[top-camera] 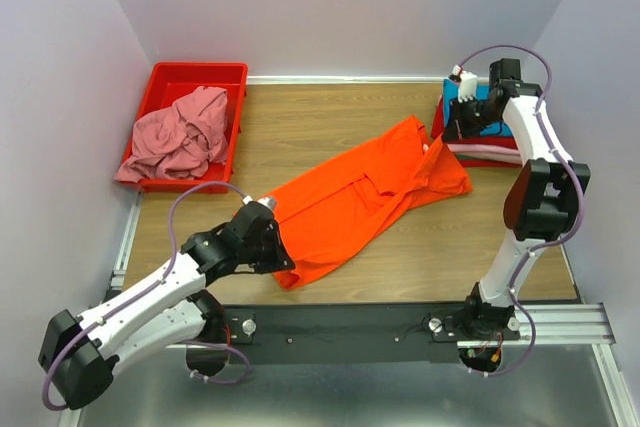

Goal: Fold and stack the t-shirts
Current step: Fold the tshirt

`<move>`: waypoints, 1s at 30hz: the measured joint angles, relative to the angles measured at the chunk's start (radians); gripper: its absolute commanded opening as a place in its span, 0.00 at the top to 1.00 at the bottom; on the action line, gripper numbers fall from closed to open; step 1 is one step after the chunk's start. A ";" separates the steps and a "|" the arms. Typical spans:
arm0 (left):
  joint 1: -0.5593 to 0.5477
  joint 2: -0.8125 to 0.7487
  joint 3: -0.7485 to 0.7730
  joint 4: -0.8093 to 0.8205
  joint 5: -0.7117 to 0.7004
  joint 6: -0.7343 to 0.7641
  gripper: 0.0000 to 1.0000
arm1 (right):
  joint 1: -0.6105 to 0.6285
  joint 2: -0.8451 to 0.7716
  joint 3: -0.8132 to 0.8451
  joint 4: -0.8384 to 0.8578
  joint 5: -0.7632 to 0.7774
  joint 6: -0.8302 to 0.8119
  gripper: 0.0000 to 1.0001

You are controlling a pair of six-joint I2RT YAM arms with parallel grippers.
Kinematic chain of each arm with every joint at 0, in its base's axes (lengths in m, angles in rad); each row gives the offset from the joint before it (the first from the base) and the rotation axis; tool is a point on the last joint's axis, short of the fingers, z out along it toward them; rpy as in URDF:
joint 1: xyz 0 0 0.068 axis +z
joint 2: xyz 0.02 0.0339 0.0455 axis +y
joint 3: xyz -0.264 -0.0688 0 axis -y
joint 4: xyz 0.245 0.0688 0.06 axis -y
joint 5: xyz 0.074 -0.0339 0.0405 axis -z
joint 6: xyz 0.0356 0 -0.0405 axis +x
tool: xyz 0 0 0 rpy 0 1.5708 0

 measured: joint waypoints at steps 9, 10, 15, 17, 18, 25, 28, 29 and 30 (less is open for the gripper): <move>0.018 0.052 -0.002 -0.043 0.008 0.006 1.00 | 0.009 0.009 0.006 0.017 -0.015 0.017 1.00; 0.018 0.051 -0.002 -0.050 0.009 0.003 1.00 | 0.010 0.011 0.008 0.018 -0.015 0.019 1.00; 0.035 0.038 -0.002 -0.082 0.008 -0.019 1.00 | 0.017 0.019 0.024 0.032 -0.017 0.034 1.00; 0.051 0.024 -0.002 -0.090 0.008 -0.035 1.00 | 0.020 0.024 0.032 0.038 -0.017 0.041 1.00; 0.059 0.019 -0.002 -0.090 0.008 -0.043 1.00 | 0.022 0.027 0.037 0.044 -0.018 0.044 1.00; 0.154 -0.023 -0.002 -0.097 0.008 -0.088 1.00 | 0.024 0.074 0.077 0.064 -0.017 0.058 1.00; 0.180 -0.023 -0.004 -0.094 0.008 -0.098 1.00 | 0.024 0.089 0.088 0.072 -0.017 0.062 0.99; 0.188 -0.023 -0.007 -0.094 0.009 -0.100 1.00 | 0.024 0.092 0.090 0.072 -0.016 0.064 0.99; 0.192 -0.023 -0.010 -0.093 0.010 -0.100 1.00 | 0.024 0.094 0.093 0.072 -0.016 0.067 1.00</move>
